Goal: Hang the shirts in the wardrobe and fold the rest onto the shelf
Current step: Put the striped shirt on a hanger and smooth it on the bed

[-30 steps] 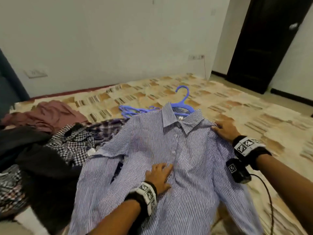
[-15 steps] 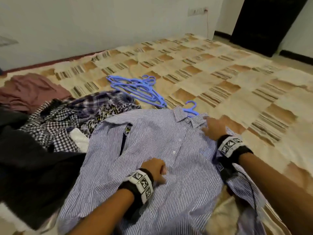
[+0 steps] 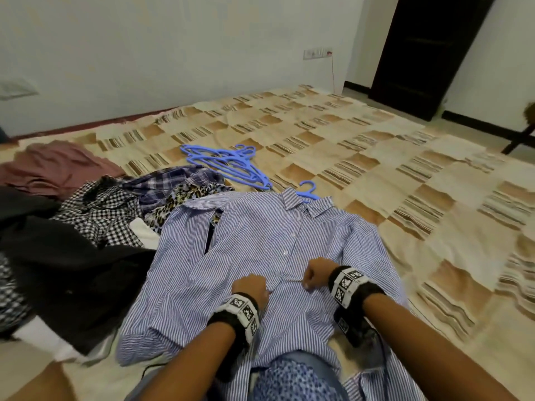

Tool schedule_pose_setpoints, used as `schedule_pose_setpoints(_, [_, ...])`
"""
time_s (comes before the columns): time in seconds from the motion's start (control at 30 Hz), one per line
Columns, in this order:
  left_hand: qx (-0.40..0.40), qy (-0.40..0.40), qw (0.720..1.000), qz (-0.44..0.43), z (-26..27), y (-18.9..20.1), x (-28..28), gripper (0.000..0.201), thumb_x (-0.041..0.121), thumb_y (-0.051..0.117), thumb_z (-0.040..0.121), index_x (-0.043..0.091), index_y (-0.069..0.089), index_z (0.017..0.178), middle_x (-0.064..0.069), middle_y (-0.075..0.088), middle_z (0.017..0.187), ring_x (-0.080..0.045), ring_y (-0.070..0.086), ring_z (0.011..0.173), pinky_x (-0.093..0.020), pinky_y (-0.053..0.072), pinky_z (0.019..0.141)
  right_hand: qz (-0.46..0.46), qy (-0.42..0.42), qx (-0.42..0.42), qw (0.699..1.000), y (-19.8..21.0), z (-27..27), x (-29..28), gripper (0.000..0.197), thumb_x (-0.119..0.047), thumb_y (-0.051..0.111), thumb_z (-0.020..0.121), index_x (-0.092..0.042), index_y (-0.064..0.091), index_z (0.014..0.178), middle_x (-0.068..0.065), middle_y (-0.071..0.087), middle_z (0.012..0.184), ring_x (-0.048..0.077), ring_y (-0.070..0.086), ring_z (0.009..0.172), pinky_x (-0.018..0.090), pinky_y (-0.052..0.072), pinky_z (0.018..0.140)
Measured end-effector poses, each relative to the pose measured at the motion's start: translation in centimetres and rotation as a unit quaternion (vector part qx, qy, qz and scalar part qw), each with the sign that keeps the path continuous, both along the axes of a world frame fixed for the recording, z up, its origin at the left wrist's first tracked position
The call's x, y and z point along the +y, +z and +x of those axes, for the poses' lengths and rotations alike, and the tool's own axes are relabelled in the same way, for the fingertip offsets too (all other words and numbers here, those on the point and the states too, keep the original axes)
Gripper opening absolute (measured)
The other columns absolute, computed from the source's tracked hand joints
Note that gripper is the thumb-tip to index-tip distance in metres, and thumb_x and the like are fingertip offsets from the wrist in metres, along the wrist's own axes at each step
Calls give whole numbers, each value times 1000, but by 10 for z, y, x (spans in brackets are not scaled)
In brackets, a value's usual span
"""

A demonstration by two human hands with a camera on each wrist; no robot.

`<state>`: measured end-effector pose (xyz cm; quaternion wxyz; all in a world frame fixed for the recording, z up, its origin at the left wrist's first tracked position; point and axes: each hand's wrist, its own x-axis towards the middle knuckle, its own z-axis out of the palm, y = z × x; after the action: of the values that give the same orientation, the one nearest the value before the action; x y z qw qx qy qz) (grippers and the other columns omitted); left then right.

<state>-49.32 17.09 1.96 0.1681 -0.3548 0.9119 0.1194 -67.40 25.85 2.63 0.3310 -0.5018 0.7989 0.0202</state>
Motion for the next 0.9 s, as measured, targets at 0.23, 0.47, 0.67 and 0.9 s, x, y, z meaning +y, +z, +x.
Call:
schedule_pose_setpoints(0.23, [91,87,986,109,16,8,-33,19,19,59,89,4,70,95,-13,67,102,-27,62,100,-30,47,81,29,2,19,999,10,20,-14,25,-23,71,82,-1,72,95,14,68,86,23,64,83,36,53,81])
schedule_pose_setpoints(0.47, [115,134,975,137,14,0,-41,13,17,63,85,6,69,81,-12,68,89,-28,65,94,-31,52,81,61,64,26,996,17,58,-72,23,-25,80,69,-5,73,78,2,65,56,23,67,66,37,59,68])
schedule_pose_setpoints(0.67, [91,157,972,150,17,-10,-52,21,15,66,82,0,70,96,-11,69,95,-27,65,96,-33,53,84,101,94,61,989,20,91,-89,26,-16,79,68,-11,58,54,5,59,66,21,57,60,32,52,64])
schedule_pose_setpoints(0.9, [113,141,967,178,17,-6,-50,16,13,64,83,-2,69,84,-20,68,91,-32,65,91,-36,51,80,97,69,74,990,33,102,-81,27,-18,78,70,-17,52,67,3,54,76,23,55,77,33,51,78])
